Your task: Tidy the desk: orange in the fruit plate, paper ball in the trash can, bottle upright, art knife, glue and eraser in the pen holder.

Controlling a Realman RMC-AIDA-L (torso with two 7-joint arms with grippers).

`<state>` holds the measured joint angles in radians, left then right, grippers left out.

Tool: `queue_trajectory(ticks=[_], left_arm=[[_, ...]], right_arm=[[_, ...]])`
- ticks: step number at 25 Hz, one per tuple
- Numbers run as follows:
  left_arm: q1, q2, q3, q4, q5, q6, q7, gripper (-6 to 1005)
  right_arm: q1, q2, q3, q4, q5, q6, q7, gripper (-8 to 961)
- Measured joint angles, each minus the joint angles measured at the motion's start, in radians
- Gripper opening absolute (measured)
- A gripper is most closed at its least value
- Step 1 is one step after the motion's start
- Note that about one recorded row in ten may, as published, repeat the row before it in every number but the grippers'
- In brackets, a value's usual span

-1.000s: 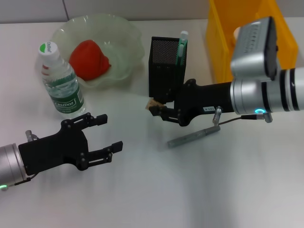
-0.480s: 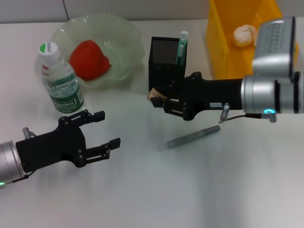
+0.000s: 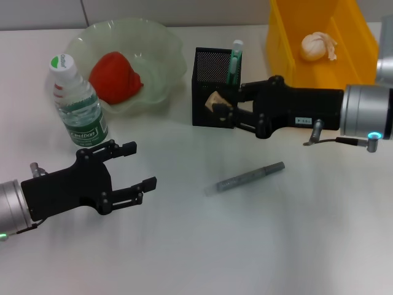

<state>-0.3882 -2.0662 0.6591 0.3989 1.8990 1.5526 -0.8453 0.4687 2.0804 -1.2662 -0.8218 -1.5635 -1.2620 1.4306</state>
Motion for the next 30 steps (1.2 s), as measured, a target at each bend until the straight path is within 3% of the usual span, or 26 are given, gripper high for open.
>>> queue_trajectory(ticks=[14,21,30], left_arm=[[-0.018,0.000,0.007,0.003,0.012,-0.010,0.003,800],[-0.018,0.001,0.008,0.004,0.019,0.001,0.003,799],[-0.012,0.000,0.001,0.015,0.013,0.022,0.001,800]], right_arm=[[0.066,-0.001,0.143,0.044,0.000,0.014,-0.006,257],[0.165,-0.006,0.152,0.175,-0.007,0.097,-0.027,258],[0.144,-0.010,0.160,0.134,-0.003,0.096,-0.038,259]])
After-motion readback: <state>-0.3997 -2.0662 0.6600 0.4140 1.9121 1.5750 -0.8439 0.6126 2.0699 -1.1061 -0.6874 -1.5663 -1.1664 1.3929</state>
